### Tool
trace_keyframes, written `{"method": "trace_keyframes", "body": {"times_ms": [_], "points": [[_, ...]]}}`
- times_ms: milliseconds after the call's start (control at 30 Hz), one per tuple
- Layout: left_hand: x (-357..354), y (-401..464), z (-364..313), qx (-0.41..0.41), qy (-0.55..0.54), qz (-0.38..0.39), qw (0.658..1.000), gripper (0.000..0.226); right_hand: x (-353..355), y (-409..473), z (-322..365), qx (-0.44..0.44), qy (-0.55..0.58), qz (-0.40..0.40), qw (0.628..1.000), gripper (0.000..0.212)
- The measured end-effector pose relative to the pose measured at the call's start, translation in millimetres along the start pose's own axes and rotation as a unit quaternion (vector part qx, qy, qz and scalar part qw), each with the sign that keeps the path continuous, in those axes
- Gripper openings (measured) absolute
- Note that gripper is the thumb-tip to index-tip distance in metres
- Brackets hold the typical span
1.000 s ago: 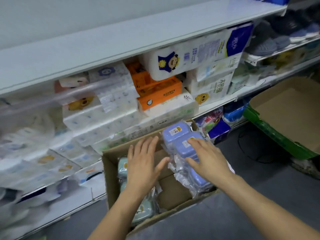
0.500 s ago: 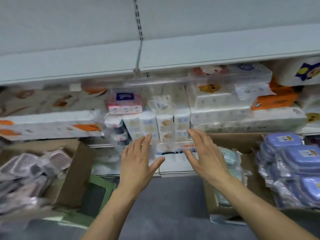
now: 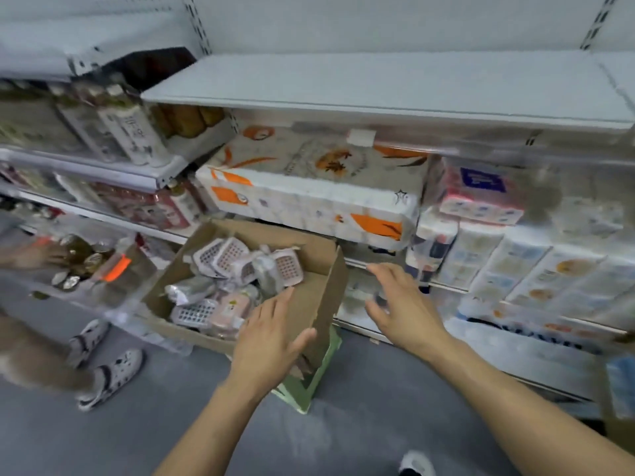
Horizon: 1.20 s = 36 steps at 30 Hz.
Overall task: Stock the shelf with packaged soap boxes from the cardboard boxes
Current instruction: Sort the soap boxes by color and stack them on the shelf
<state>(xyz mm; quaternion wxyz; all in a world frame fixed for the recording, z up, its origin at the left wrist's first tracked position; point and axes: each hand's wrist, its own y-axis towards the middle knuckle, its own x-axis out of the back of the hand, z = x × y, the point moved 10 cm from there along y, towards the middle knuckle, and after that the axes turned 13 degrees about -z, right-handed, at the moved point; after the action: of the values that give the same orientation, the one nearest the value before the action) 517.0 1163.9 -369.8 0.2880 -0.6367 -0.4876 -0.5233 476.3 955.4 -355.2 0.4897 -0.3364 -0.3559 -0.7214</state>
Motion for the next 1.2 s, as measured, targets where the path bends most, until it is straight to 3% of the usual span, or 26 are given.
{"method": "trace_keyframes", "body": {"times_ms": [233, 400, 733, 900, 1000, 1100, 1167, 1200], "points": [[-35, 29, 114, 0.109, -0.054, 0.058, 0.991, 0.076, -112, 57, 49, 0.021, 0.031, 0.129, 0.991, 0.059], [-71, 74, 214, 0.221, -0.087, 0.097, 0.966, 0.074, -203, 101, 73, 0.022, 0.049, 0.226, 0.973, 0.062], [-144, 116, 333, 0.314, -0.157, 0.160, 0.923, 0.065, -373, 72, 103, -0.076, 0.062, 0.438, 0.893, 0.067], [-197, 115, 354, 0.331, -0.134, 0.252, 0.899, 0.062, -405, 65, 95, -0.138, 0.047, 0.422, 0.895, 0.025], [-217, 105, 336, 0.357, -0.216, 0.319, 0.851, 0.067, -403, 75, 68, -0.201, 0.021, 0.367, 0.908, 0.006], [-224, 93, 305, 0.356, -0.331, 0.373, 0.790, 0.071, -384, 86, 44, -0.266, -0.018, 0.296, 0.917, 0.008], [-215, 94, 290, 0.287, -0.338, 0.396, 0.804, 0.061, -364, 100, 39, -0.293, -0.046, 0.205, 0.933, 0.014], [-208, 98, 288, 0.236, -0.320, 0.388, 0.831, 0.057, -359, 106, 42, -0.291, -0.050, 0.164, 0.941, 0.014]]}}
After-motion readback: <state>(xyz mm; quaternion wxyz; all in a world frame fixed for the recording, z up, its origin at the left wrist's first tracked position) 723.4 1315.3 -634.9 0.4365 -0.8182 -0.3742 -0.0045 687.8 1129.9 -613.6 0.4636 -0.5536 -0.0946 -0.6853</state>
